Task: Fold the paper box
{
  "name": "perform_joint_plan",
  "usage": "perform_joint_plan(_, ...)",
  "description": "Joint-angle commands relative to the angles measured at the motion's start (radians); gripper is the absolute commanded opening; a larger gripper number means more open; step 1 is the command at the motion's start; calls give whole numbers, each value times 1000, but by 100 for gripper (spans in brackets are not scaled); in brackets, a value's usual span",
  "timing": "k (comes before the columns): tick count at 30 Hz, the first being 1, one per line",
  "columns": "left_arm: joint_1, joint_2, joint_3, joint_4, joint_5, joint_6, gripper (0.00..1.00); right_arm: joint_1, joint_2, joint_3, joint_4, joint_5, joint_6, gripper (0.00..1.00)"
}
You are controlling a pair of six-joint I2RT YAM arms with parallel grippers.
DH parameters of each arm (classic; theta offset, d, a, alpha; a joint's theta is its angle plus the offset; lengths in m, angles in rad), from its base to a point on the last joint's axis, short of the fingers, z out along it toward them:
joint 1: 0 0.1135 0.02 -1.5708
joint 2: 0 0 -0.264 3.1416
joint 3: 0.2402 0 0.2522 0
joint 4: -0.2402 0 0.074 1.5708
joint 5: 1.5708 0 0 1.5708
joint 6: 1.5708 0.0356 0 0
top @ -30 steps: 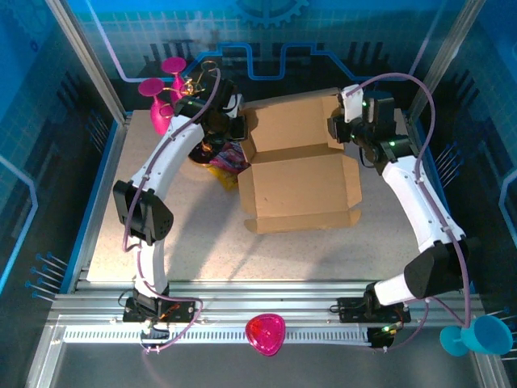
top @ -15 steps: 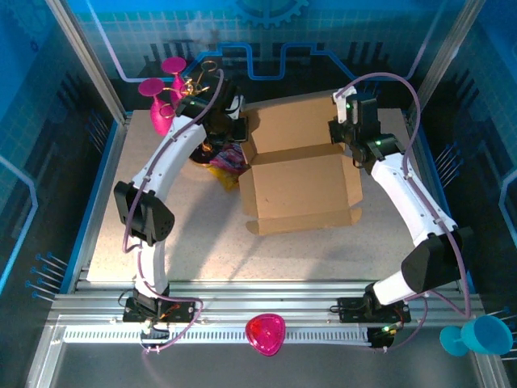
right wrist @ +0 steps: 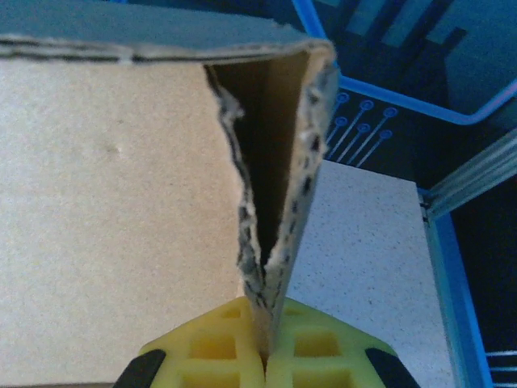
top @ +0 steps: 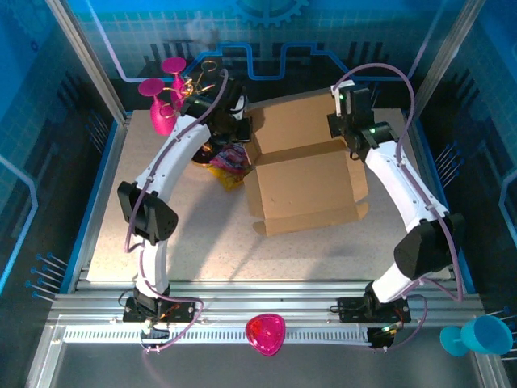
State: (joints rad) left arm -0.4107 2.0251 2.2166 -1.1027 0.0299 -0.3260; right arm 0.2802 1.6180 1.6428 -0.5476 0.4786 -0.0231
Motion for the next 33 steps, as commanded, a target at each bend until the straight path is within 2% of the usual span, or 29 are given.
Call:
perform_joint_plan(1, -18, 14, 50, -56, -70, -48, 0, 5, 54, 88, -181, 197, 70, 0)
perform_joint_plan(7, -40, 45, 85, -82, -123, -85, 0, 37, 98, 157, -305, 319, 164, 0)
perform_joint_plan(16, -43, 78, 141, -132, -156, -92, 0, 43, 68, 152, -290, 242, 154, 0)
perform_joint_plan(24, -64, 77, 112, -128, -284, -108, 0, 48, 64, 161, -376, 260, 219, 0)
perform_joint_plan(29, -120, 72, 76, -80, -421, -112, 0, 60, 34, 113, -384, 256, 263, 0)
perform_joint_plan(33, -151, 74, 57, -32, -455, -117, 0, 73, 27, 93, -387, 240, 282, 0)
